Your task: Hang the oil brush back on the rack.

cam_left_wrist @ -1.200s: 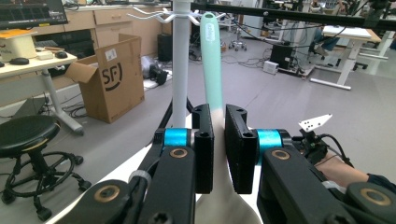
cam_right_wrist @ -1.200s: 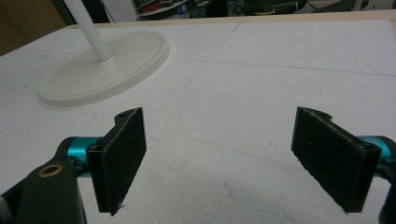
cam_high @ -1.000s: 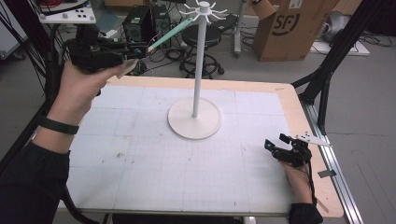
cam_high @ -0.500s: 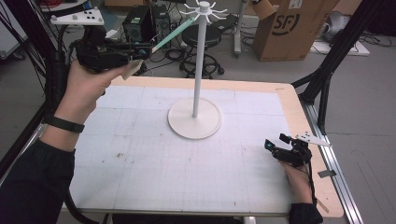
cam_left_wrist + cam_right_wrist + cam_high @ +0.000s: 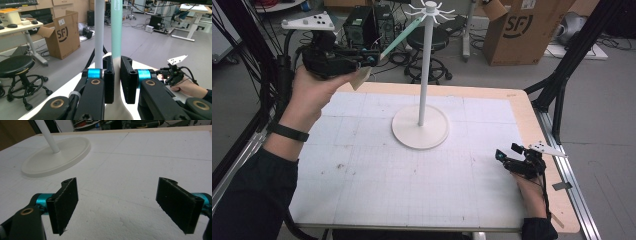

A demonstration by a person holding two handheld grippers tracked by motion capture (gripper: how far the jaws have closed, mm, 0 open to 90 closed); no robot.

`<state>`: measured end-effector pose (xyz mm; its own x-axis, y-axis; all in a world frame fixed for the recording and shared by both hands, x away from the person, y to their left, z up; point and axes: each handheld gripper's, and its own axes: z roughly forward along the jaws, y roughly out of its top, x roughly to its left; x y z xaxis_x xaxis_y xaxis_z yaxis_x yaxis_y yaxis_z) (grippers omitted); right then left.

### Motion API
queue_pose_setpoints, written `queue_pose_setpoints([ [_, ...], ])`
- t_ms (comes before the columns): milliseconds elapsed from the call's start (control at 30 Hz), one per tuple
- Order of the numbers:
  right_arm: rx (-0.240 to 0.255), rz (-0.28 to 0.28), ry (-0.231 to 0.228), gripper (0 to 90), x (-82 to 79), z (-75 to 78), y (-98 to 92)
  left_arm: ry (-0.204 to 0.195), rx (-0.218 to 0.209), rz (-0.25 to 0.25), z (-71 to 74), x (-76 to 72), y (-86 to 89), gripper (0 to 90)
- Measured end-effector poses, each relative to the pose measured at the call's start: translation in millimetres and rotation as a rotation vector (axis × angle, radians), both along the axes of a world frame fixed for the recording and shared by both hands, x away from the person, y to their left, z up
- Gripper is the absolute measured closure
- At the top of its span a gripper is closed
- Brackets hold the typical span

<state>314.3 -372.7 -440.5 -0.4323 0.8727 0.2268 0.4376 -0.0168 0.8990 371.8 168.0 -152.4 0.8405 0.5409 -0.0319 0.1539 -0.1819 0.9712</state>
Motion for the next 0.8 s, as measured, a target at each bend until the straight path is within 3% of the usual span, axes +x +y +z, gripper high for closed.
queue_pose_setpoints([
  [500,0.000,0.001,0.003,17.2,0.0,-0.3,-0.1,0.015,0.000,0.018,-6.3,4.3,5.1,81.1],
  [533,0.000,0.001,0.003,17.1,0.0,-0.2,-0.1,0.017,-0.004,0.024,-6.4,4.1,4.9,77.8],
  [600,0.001,0.002,0.002,17.2,0.1,-0.3,0.1,0.024,-0.002,0.027,-6.6,3.9,5.9,61.6],
  [800,-0.004,0.005,-0.005,17.2,0.2,-0.4,0.3,-0.009,0.040,0.036,-20.4,-2.4,20.3,41.1],
])
